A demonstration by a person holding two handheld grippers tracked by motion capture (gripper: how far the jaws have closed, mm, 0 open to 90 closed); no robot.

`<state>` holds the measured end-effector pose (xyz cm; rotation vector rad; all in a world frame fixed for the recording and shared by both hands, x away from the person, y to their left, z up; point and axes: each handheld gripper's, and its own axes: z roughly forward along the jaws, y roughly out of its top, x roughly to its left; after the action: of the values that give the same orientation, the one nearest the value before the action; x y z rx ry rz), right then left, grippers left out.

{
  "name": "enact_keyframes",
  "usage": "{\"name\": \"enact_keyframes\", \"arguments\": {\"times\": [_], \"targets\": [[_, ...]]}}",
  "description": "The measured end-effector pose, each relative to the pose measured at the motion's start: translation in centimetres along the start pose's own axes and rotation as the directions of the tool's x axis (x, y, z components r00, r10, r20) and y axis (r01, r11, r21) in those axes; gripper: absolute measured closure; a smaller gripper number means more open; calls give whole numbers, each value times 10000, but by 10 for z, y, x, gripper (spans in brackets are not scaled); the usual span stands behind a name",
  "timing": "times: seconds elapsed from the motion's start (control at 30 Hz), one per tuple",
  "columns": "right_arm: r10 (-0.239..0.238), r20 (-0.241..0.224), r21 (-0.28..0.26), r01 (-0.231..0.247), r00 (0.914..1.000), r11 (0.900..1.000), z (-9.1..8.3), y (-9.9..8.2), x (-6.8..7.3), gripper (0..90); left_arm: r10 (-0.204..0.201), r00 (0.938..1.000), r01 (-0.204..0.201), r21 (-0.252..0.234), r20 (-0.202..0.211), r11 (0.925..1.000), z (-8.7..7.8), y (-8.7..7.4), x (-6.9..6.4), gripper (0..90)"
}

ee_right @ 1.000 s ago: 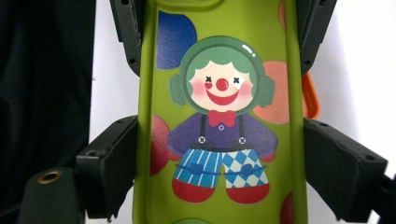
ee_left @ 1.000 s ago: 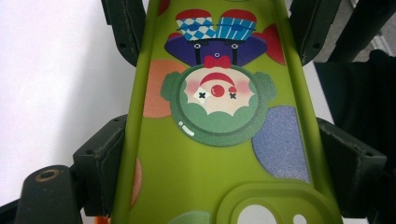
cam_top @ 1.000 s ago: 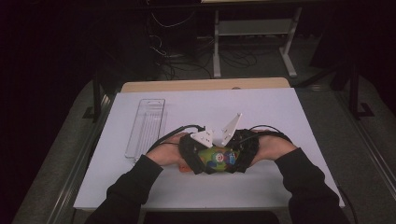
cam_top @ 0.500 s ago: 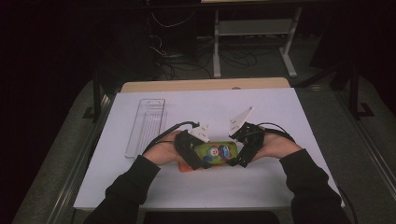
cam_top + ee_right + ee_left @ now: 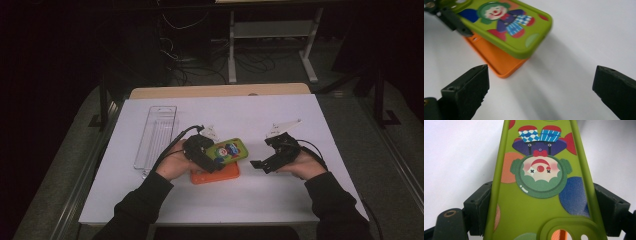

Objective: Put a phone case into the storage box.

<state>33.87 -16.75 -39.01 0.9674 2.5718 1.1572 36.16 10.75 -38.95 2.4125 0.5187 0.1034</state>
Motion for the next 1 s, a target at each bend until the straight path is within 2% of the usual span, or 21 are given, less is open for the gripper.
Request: {"name": "enact_keyframes", "arguments": {"times": [0.07,0.13,0.2,0.27,0.37,0.43,0.5,0.53,0.57,0.6,0.7,0.87,0.93,0.97,1.0], "targets": [[286,361,-180,-279,9989,9994,-1,-6,3,1,24,9999,-22,127,-165,9999,-2,0,1,159],[612,532,-347,-594,9967,9976,-1,-12,6,0,-358,9991,356,-107,-206,9993,-1,0,-1,159],[557,604,-693,-515,9966,9963,-1,-18,10,0,-238,9992,238,-14,-336,9997,-3,0,1,159],[629,766,-823,-566,9951,9950,0,-23,13,0,-541,9977,534,-186,-408,9984,-4,0,1,159],[882,970,-1041,-781,9914,9915,3,-30,17,0,-555,9976,543,-277,-420,9981,-6,1,1,159],[901,996,-1182,-781,9909,9899,5,-33,18,0,-410,9982,404,-147,-445,9991,-9,1,2,159],[985,923,-1191,-872,9908,9890,6,-34,20,0,-559,9971,552,-151,-514,9984,-9,1,2,159],[927,1006,-1250,-799,9906,9889,7,-35,20,0,-585,9967,578,-133,-566,9982,-9,1,2,159],[927,1000,-1314,-792,9907,9882,8,-34,20,0,-864,9947,848,-298,-557,9960,-8,1,1,159],[907,1065,-1340,-761,9902,9881,8,-34,20,0,-667,9963,662,-117,-545,9977,-10,1,3,159],[806,1171,-1385,-641,9898,9883,10,-34,21,0,-729,9959,717,-222,-543,9972,-10,1,2,159],[133,1384,-1303,49,9903,9915,12,-34,24,0,-728,9960,714,-291,-515,9970,-11,2,2,159],[-181,1586,-1222,378,9872,9918,13,-33,26,0,-704,9963,690,-291,-496,9972,-11,1,2,159],[-472,1811,-1106,680,9823,9915,14,-33,26,0,-696,9965,682,-297,-473,9972,-11,2,2,159],[-573,1923,-1070,790,9797,9911,14,-33,27,0,-682,9965,668,-303,-477,9973,-11,2,2,159]]}}
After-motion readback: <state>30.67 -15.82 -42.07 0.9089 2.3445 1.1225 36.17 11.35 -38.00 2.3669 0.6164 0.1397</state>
